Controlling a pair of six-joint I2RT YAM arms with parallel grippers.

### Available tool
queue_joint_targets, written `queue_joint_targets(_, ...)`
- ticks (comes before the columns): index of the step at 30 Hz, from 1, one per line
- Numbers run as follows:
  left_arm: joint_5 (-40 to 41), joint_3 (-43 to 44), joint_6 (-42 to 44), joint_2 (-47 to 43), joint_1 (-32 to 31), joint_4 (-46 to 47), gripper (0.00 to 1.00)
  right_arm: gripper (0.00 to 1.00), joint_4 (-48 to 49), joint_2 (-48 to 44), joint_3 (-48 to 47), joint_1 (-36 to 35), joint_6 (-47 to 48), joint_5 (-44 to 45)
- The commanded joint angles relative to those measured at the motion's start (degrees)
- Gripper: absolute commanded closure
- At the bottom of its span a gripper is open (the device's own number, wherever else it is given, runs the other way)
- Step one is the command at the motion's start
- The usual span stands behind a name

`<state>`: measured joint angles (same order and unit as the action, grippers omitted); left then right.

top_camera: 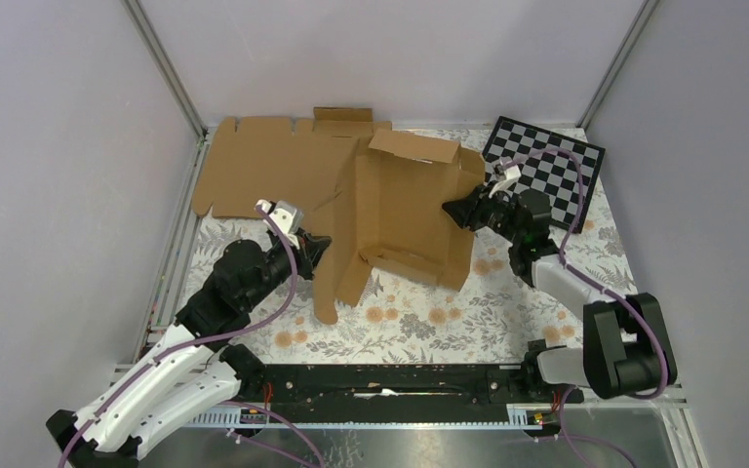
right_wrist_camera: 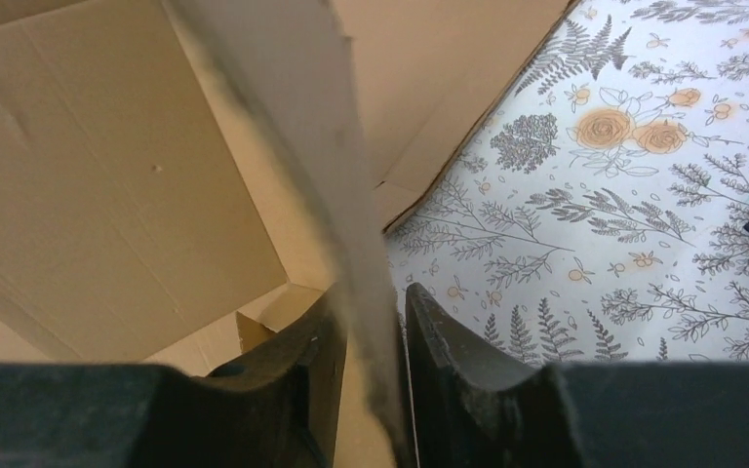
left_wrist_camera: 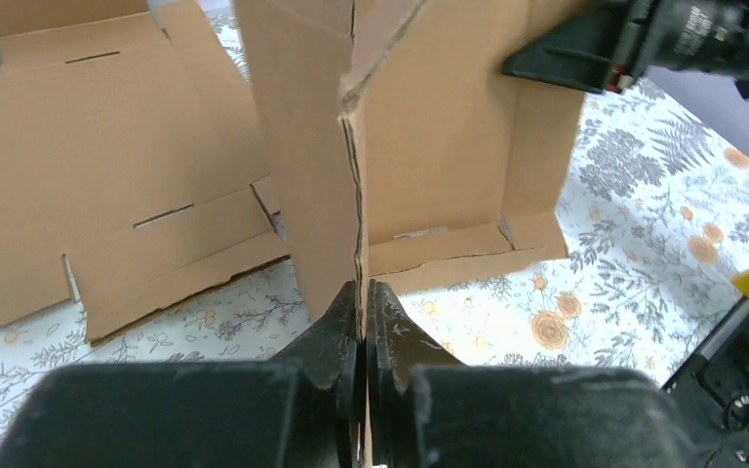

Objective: Fold the paper box

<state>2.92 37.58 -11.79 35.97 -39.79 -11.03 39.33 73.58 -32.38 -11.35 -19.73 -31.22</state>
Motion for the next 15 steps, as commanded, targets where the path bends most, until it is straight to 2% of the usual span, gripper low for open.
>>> queue_joint_targets(1,-6.22,3.06,5.78,0.59,-0.20,-2.54,1.00,0.64,-0.15,4.50,-5.73,-0.39,1.30,-3.67)
queue_joint_targets(6,-5.38,3.82,6.35,1.01,-0.20,-3.21,1.00,0.65,-1.54,3.65,-6.33,-0.42,0.77,-2.82)
queue_joint_targets(10,-3.23,3.78,5.83,0.80,-0.18,-2.83,1.00,0.46,-6.36,0.21,-4.99,-0.43,2.10,0.94)
queue_joint_targets(15,-3.16,3.09,5.10,-0.37,-0.20,-1.86,1.00,0.48,-13.25,-3.63,-4.09,-0.51,2.50,6.33)
